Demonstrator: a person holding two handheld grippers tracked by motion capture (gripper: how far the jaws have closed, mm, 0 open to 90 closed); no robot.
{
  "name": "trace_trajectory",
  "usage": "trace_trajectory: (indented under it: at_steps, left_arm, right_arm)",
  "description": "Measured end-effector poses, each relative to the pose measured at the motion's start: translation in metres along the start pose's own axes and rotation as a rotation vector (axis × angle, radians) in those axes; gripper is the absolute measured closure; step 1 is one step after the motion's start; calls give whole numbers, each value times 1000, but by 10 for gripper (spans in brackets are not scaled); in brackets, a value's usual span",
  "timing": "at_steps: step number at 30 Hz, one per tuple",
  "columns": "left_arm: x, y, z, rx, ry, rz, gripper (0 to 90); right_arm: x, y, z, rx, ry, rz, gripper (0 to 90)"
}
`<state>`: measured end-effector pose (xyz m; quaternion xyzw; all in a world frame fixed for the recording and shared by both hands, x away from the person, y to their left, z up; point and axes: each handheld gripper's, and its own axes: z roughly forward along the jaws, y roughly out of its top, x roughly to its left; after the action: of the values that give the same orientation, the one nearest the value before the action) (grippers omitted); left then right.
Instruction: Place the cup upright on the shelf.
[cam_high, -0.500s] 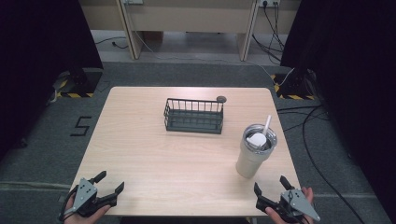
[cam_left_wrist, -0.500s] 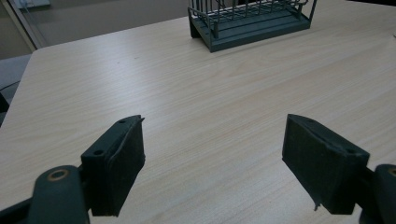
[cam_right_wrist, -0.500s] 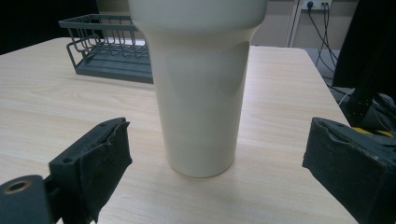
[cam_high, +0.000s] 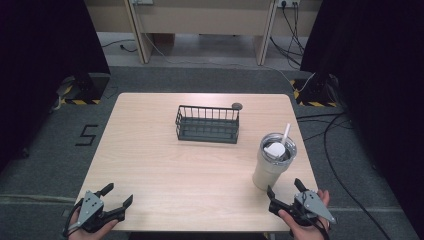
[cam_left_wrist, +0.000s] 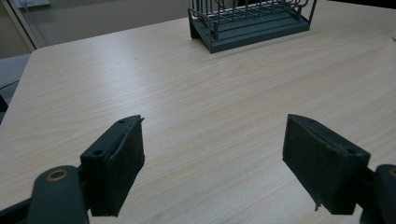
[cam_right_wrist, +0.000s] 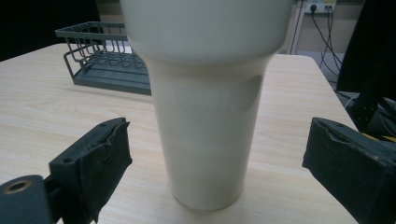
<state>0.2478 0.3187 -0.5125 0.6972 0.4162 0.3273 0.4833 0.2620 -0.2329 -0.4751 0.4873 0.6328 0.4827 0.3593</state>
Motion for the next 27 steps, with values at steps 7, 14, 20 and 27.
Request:
trace_trajectory:
  at_steps: [7, 14, 20, 27]
  left_arm:
    - [0, 0, 0, 4, 2, -1, 200]
    - [0, 0, 0, 1, -1, 5, 201]
    - [0, 0, -1, 2, 1, 5, 202]
    - [0, 0, -1, 4, -3, 4, 204]
  right_arm:
    - [1, 3, 13, 3, 8, -10, 74]
    - [0, 8, 29, -4, -5, -8, 83]
    - [3, 11, 42, 0, 3, -12, 84]
    - [3, 16, 56, 2, 7, -8, 84]
